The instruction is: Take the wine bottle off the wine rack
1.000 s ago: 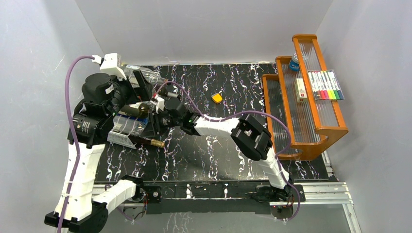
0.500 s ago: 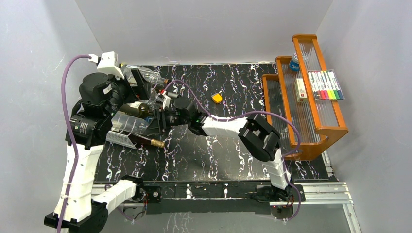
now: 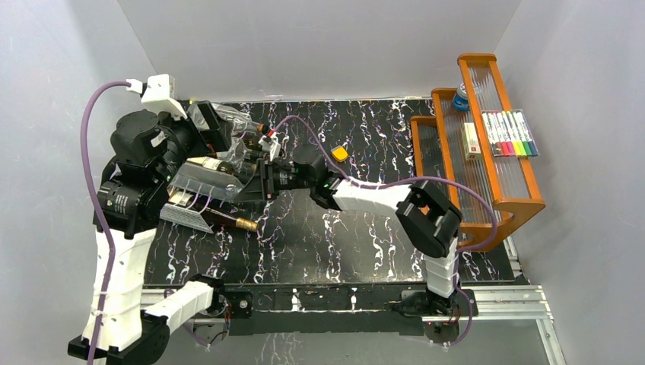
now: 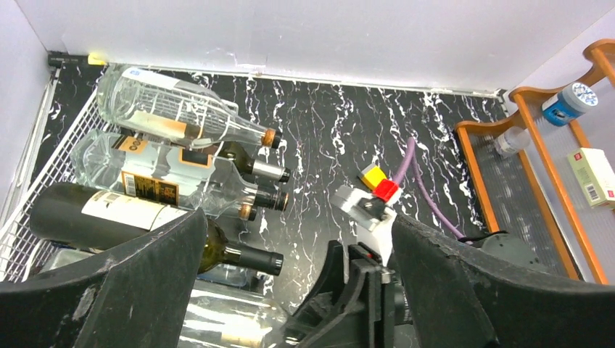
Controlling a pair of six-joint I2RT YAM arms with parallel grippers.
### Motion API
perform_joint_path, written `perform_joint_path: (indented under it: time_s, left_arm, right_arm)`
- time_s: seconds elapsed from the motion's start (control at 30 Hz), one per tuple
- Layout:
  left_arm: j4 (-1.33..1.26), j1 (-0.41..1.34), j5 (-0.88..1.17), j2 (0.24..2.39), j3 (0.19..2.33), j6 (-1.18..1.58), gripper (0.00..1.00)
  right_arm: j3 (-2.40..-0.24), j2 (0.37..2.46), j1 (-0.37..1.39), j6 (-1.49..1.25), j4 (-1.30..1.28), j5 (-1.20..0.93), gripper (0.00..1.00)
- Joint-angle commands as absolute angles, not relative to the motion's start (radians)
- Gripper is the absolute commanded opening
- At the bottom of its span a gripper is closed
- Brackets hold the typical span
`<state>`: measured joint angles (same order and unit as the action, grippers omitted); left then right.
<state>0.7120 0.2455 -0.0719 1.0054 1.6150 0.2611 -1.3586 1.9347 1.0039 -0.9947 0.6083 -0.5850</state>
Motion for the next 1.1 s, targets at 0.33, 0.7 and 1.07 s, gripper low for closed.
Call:
perform_joint_path:
  time_s: [0.33,0.7,1.07]
  left_arm:
    - [0.676,0.247,-0.044,1.043,1.684,0.237,0.98]
    - [0.632,0.247,0.084,1.114,1.669,0.233,0.98]
    - [0.518,0.248,0.344,1.244,1.598,0.284,0.98]
  right_arm:
    - [-1.206,1.547,0.832,-1.034,0.708,-0.652,0.0]
    - [-1.072,1.247,0.549,-0.959,0.374,-0.717,0.0]
    - [-0.98,1.04,0.286,-0.857,-0.02,-0.794,0.0]
